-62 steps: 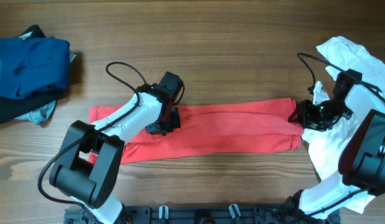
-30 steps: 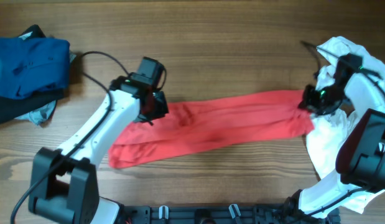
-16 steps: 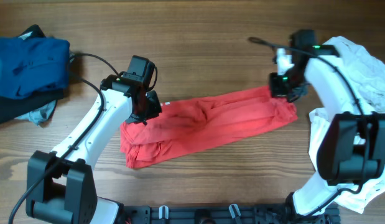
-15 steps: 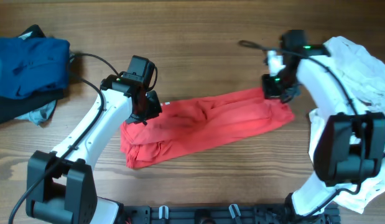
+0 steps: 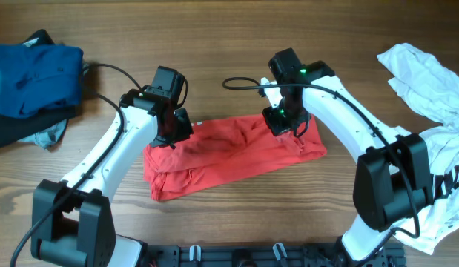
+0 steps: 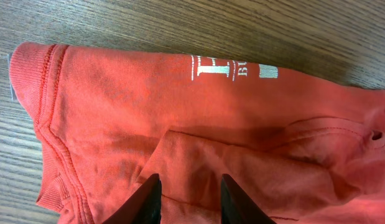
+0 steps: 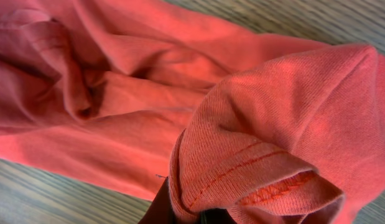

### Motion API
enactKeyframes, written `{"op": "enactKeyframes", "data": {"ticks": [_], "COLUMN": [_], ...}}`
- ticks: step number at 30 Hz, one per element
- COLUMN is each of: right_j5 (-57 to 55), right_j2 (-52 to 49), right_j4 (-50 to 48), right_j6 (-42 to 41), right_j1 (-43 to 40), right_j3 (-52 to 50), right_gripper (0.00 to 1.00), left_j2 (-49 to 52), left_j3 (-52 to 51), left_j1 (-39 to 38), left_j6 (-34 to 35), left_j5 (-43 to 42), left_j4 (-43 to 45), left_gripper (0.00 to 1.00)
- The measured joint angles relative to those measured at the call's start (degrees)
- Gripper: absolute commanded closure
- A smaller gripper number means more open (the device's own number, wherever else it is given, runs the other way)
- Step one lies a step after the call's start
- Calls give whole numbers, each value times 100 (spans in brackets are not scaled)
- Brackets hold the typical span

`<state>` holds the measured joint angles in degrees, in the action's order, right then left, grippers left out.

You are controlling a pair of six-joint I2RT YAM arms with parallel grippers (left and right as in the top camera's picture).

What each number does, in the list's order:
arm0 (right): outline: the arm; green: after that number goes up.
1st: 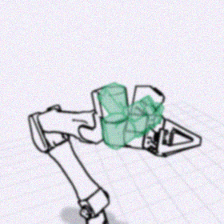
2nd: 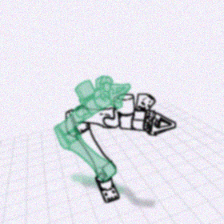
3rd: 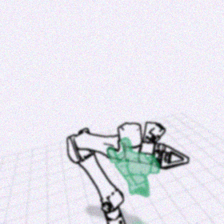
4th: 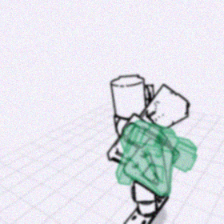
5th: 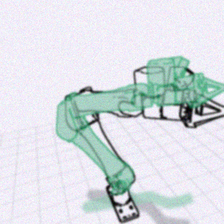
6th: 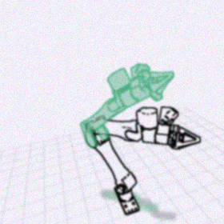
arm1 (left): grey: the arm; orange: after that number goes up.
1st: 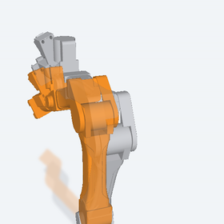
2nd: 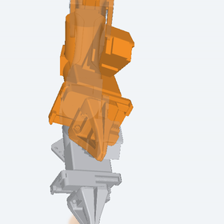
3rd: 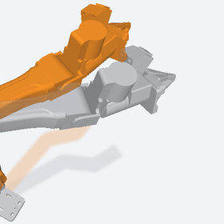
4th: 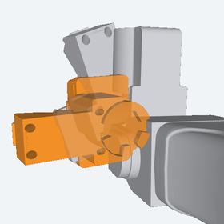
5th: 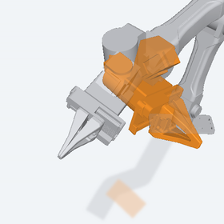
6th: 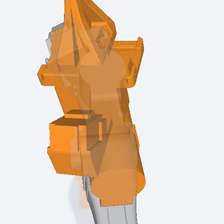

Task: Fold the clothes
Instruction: 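Fold the strip's right end leftward over the middle with the right gripper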

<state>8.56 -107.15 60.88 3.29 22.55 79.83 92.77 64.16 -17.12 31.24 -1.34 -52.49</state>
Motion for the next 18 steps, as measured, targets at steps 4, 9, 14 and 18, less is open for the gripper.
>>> {"op": "enactKeyframes", "data": {"ticks": [4, 9, 14, 18], "right_j5": [203, 693, 1036, 994], "right_j2": [0, 0, 0, 0], "right_j4": [2, 20, -2, -79], "right_j6": [87, 205, 328, 264], "right_j1": [85, 94, 94, 94], "right_j3": [0, 0, 0, 0], "right_gripper": [89, 62, 57, 63], "left_j2": [0, 0, 0, 0], "left_j3": [0, 0, 0, 0], "left_j1": [0, 0, 0, 0], "left_j6": [0, 2, 0, 0], "left_j5": [-2, -2, 0, -2], "left_j4": [0, 0, 0, 0], "left_gripper": [69, 69, 69, 69]}}
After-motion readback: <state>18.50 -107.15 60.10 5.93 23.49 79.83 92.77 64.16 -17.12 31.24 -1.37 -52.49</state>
